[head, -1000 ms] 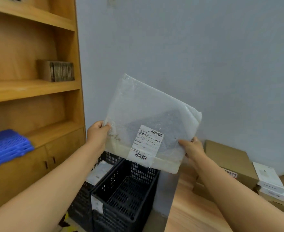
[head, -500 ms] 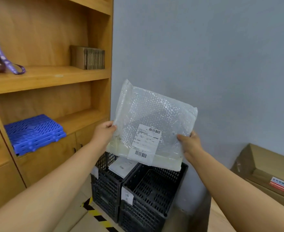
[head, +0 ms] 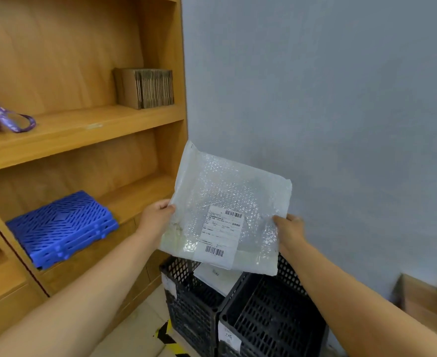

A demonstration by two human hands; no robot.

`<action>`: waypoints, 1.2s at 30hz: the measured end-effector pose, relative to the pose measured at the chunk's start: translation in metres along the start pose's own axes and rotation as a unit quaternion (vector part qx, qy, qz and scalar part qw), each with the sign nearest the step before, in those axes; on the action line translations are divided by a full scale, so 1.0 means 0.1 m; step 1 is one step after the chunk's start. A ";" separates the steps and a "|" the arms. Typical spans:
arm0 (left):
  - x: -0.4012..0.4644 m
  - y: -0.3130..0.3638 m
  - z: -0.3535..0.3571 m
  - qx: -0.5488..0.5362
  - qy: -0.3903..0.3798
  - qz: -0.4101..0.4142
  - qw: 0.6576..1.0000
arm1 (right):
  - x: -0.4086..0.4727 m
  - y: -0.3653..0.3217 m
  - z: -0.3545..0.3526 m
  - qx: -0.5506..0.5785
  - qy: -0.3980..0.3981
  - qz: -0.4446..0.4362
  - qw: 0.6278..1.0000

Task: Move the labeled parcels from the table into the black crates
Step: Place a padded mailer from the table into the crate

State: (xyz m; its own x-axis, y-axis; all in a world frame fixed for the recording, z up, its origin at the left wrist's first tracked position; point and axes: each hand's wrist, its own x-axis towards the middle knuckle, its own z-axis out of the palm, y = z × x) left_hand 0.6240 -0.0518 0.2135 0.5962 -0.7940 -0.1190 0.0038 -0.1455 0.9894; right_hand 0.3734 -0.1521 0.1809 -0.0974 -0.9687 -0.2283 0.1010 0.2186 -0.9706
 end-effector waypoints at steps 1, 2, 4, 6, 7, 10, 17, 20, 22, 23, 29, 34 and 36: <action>0.17 0.01 0.04 0.005 0.003 -0.005 1.000 | 0.16 0.00 0.07 0.006 0.005 0.009 1.000; 0.34 0.02 0.09 0.010 0.006 -0.011 1.000 | 0.31 -0.01 0.14 0.009 0.008 0.016 1.000; 0.68 0.02 0.20 0.020 0.007 -0.025 0.999 | 0.61 -0.02 0.26 0.007 0.007 0.033 0.999; 0.98 -0.01 0.32 0.032 0.002 -0.040 0.999 | 0.90 -0.01 0.35 -0.012 0.006 0.039 0.999; 1.12 -0.04 0.38 0.037 0.001 -0.044 0.998 | 1.05 0.00 0.39 -0.027 0.008 0.036 0.999; 1.53 -0.18 0.54 0.058 0.014 -0.053 0.997 | 1.39 0.09 0.51 -0.078 0.001 0.020 0.997; 2.31 -0.57 0.73 0.135 0.027 -0.060 0.989 | 1.80 0.44 0.86 -0.239 -0.025 -0.017 0.970; 2.71 -0.79 0.79 0.172 -0.001 -0.068 0.983 | 1.92 0.58 1.02 -0.337 -0.035 -0.035 0.940; 2.95 -0.92 0.86 0.194 -0.038 -0.067 0.978 | 1.98 0.68 1.14 -0.390 -0.034 -0.042 0.919; 3.06 -0.98 0.89 0.199 -0.057 -0.070 0.976 | 2.02 0.74 1.20 -0.412 -0.026 -0.043 0.910; 3.80 -1.43 0.89 0.261 -0.183 -0.040 0.947 | 2.27 1.11 1.56 -0.472 0.025 0.020 0.881; 4.21 -1.93 0.91 0.338 -0.294 0.001 0.894 | 2.37 1.60 1.73 -0.472 0.063 0.097 0.874; 4.29 -2.13 0.97 0.376 -0.326 0.004 0.867 | 2.37 1.83 1.76 -0.485 0.068 0.134 0.862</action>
State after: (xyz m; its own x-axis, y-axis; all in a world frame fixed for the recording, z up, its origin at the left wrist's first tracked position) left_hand 0.8014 -0.4186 -0.0564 0.0119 -0.9263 -0.3766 -0.6699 -0.2870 0.6847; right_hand 0.5434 -0.3625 -0.0378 -0.3217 -0.8598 -0.3965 -0.7303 0.4919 -0.4740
